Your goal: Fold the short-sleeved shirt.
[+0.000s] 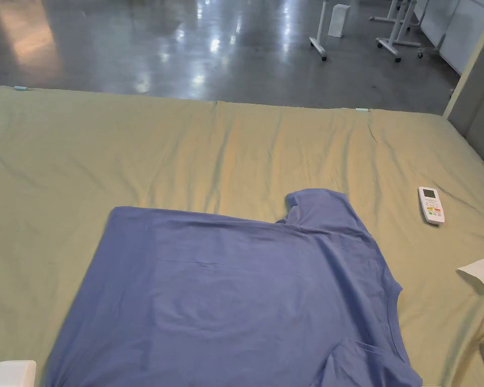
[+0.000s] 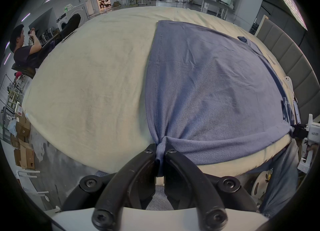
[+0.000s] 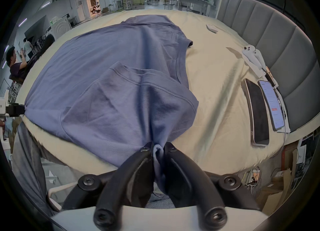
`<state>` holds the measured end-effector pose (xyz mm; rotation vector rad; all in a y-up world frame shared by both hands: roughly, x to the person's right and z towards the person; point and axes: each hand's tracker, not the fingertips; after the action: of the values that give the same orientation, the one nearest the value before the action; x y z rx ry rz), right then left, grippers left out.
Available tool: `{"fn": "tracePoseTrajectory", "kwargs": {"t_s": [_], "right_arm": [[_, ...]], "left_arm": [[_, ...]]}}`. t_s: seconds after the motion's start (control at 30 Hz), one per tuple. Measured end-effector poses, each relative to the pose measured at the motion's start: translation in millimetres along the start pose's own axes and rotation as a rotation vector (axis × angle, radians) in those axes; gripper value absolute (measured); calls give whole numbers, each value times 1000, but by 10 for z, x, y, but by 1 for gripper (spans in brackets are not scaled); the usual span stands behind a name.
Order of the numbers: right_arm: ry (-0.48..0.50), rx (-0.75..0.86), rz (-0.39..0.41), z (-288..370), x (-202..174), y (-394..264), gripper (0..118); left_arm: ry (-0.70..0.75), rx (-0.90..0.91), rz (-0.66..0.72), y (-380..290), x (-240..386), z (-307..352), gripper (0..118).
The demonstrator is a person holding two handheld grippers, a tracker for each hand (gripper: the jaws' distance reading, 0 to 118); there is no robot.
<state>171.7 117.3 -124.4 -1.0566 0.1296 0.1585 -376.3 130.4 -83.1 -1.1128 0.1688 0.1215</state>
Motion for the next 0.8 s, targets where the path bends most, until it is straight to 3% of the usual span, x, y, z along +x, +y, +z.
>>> {"fn": "tracePoseTrajectory", "kwargs": {"t_s": [0.07,0.13,0.37,0.8], "right_arm": [[-6,4,11,42,7,13,8],[-7,37,-34,129,55,9,7],[11,191,-83,554,120,274,7],[-11,314,-81,100,225,1340,7]], "left_arm": [[-4,10,13,0,-17,18,8],[-16,33,21,8,-47,69,8],[-54,181,34,292,-81,331,8],[-20,276,8,1411,-16,20,8]]}}
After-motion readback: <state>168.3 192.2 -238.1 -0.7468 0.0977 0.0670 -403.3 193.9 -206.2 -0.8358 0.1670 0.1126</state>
